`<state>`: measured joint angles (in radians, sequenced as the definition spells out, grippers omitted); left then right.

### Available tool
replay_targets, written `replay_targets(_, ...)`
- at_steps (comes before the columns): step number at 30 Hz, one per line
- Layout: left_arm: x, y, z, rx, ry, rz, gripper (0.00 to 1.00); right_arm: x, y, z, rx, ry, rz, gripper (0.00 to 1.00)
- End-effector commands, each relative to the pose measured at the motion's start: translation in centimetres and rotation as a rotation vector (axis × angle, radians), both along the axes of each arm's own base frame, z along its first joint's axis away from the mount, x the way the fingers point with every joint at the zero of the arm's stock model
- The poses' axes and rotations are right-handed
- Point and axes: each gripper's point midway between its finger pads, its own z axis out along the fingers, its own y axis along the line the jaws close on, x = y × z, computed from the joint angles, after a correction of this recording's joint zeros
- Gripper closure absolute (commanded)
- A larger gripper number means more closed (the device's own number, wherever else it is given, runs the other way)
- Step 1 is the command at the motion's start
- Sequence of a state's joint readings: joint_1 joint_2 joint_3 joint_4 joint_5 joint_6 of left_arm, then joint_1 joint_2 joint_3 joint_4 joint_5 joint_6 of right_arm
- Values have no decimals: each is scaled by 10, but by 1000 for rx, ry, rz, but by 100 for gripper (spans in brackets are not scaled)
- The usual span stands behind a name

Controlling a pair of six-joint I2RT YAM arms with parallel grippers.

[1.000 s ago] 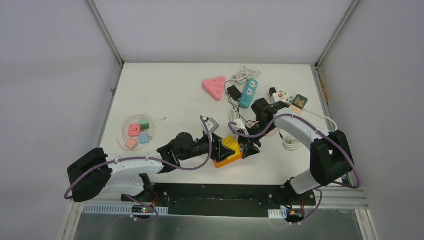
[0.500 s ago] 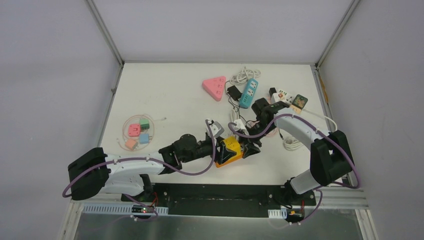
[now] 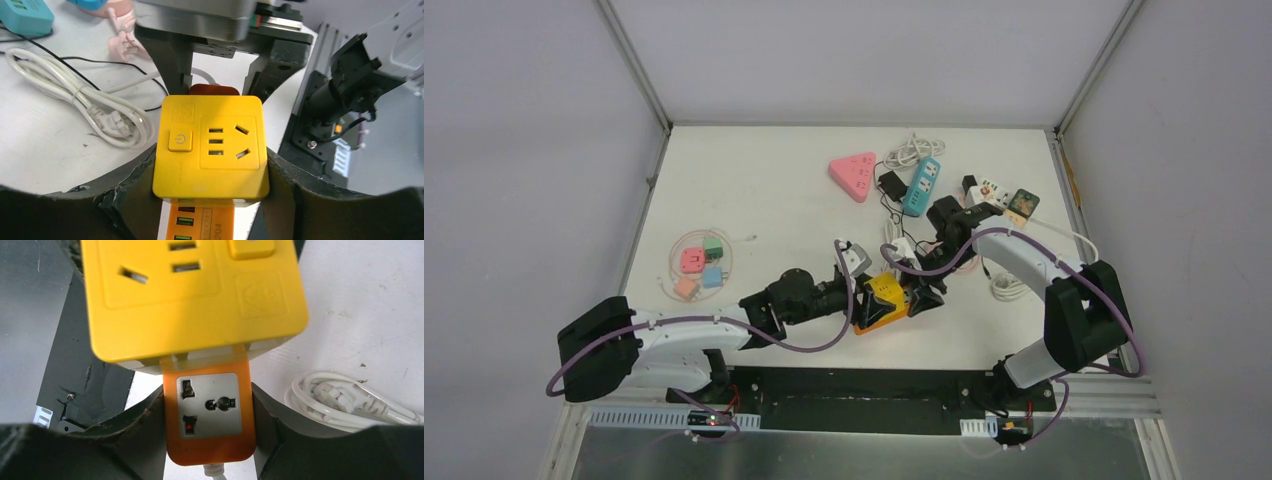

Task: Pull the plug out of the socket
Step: Remove the plug from the socket.

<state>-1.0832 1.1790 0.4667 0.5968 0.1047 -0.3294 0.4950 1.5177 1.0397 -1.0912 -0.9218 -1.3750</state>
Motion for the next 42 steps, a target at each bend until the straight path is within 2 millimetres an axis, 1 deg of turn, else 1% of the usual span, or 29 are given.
replay_targets(1, 14, 11, 34, 6, -182, 133, 100, 12, 5, 13, 35, -25, -35, 100)
replay_targets(3, 22, 22, 41, -64, -113, 192, 100, 12, 5, 12, 34, -26, -34, 100)
replay_targets(4, 23, 25, 44, -119, -53, 192, 100, 12, 5, 11, 32, -22, -34, 100)
replay_targets(5, 31, 31, 45, -179, 12, 203, 100, 11, 5, 11, 30, -19, -32, 100)
replay_targets(6, 34, 34, 47, -242, 76, 202, 100, 11, 5, 10, 30, -18, -31, 100)
replay_targets(8, 34, 33, 48, -296, 119, 178, 100, 12, 6, 10, 29, -17, -30, 100)
replay_targets(10, 28, 24, 45, -252, 68, 119, 100, 11, 6, 10, 29, -16, -30, 100)
replay_targets(12, 19, 16, 46, -199, -35, 73, 100, 11, 5, 10, 28, -16, -30, 100)
replay_targets(14, 12, 11, 41, -93, -129, 78, 100, 11, 5, 11, 29, -21, -30, 100)
replay_targets(16, 3, 6, 45, -46, -191, 55, 100, 11, 5, 11, 29, -23, -30, 100)
replay_targets(18, 5, 8, 47, -46, -193, 81, 100, 11, 5, 10, 25, -18, -30, 100)
replay_targets(20, 10, 12, 48, -68, -156, 128, 100, 11, 5, 9, 24, -13, -29, 100)
replay_targets(23, 22, 25, 49, -188, -27, 213, 100, 10, 5, 8, 23, -7, -26, 100)
replay_targets(24, 24, 27, 52, -224, -11, 218, 100, 9, 5, 8, 22, -6, -24, 100)
replay_targets(25, 26, 28, 52, -226, -20, 222, 100, 9, 6, 8, 21, -3, -21, 100)
replay_targets(27, 28, 27, 49, -154, -72, 219, 100, 7, 7, 7, 18, 7, -15, 100)
replay_targets(30, 19, 21, 50, -53, -217, 158, 100, 5, 9, 5, 10, 10, -4, 100)
replay_targets(32, 16, 22, 52, -31, -269, 145, 100, 5, 9, 4, 6, 10, -1, 100)
replay_targets(34, 14, 26, 58, -75, -249, 153, 100, 5, 9, 4, 4, 7, -1, 100)
replay_targets(35, 14, 28, 66, -132, -228, 164, 100, 5, 8, 3, 3, 8, -1, 100)
replay_targets(37, 17, 34, 70, -232, -133, 176, 100, 5, 9, 3, 2, 10, 0, 100)
replay_targets(40, 28, 42, 67, -328, -7, 204, 100, 4, 9, 2, 0, 13, 4, 100)
replay_targets(42, 30, 42, 61, -297, -7, 211, 100, 3, 10, 1, -3, 16, 7, 100)
